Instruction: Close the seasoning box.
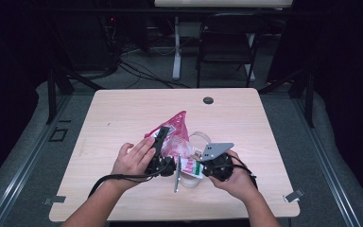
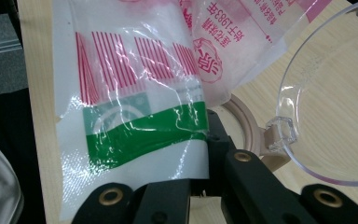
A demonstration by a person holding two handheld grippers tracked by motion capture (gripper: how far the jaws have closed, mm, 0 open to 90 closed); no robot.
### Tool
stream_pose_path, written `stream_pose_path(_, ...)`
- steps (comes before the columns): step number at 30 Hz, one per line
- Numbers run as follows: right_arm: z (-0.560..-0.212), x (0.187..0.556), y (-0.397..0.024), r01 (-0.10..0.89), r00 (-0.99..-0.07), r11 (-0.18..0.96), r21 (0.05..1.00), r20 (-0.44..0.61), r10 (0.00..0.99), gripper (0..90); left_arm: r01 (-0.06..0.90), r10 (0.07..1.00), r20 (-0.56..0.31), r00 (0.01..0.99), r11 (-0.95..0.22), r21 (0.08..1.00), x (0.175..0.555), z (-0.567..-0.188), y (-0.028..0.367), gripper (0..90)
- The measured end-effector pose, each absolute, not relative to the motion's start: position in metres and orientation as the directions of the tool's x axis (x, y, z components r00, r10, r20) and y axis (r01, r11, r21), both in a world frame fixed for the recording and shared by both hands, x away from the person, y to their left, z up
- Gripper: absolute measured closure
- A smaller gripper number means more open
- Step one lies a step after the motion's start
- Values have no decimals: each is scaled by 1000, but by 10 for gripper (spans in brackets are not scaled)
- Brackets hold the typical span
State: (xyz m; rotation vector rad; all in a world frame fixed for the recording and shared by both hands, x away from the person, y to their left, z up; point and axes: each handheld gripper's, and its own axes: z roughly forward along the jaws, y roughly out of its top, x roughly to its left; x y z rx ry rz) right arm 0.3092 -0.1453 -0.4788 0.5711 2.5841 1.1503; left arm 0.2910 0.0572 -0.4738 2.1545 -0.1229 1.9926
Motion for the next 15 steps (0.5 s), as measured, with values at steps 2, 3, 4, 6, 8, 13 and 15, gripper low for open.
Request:
stream_pose_path(2,-479,309,-145,249,-890,609,753,-71,451,900,-195,84,992,94,-976,101,291,-474,57,636)
stream_pose_path(3,-479,309,-146,248,-891,610,752,-70,448,900,-197,77,993,87,-976,93,291,-473,57,636)
stream_pose_path(4,-479,309,-146,248,-891,610,752,-70,449,900,-206,81,993,85,-974,97,291,-474,56,636)
stream_pose_path(6,-478,309,-146,248,-890,615,749,-75,450,900,-195,81,992,93,-976,98,291,-474,56,637)
stream_pose_path(8,-478,309,-147,250,-887,613,749,-77,455,900,-197,79,993,89,-976,95,291,-473,55,636)
stream_pose_path(13,-477,309,-148,250,-887,615,747,-78,455,900,-207,71,994,80,-974,87,291,-473,53,637)
stream_pose_path(15,-477,310,-149,253,-886,611,750,-74,458,900,-201,69,994,84,-976,85,290,-472,52,636)
